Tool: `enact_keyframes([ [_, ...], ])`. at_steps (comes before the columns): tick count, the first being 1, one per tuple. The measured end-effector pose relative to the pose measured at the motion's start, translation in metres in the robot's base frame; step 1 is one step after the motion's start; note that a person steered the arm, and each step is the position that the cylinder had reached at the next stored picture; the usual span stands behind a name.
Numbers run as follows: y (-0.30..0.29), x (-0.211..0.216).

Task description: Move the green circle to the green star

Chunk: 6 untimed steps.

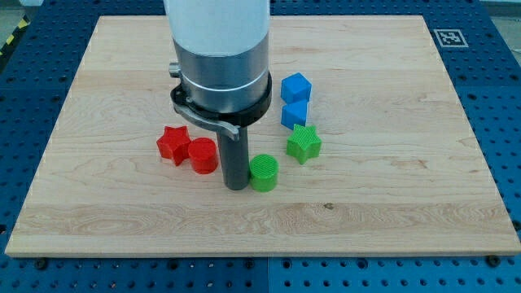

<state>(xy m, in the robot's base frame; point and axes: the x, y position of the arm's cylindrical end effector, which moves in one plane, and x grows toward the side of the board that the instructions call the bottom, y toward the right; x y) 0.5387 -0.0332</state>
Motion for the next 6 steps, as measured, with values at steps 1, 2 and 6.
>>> enact_keyframes([
  [1, 0.009, 0.000],
  [2, 0.027, -0.002],
  [6, 0.044, -0.010],
])
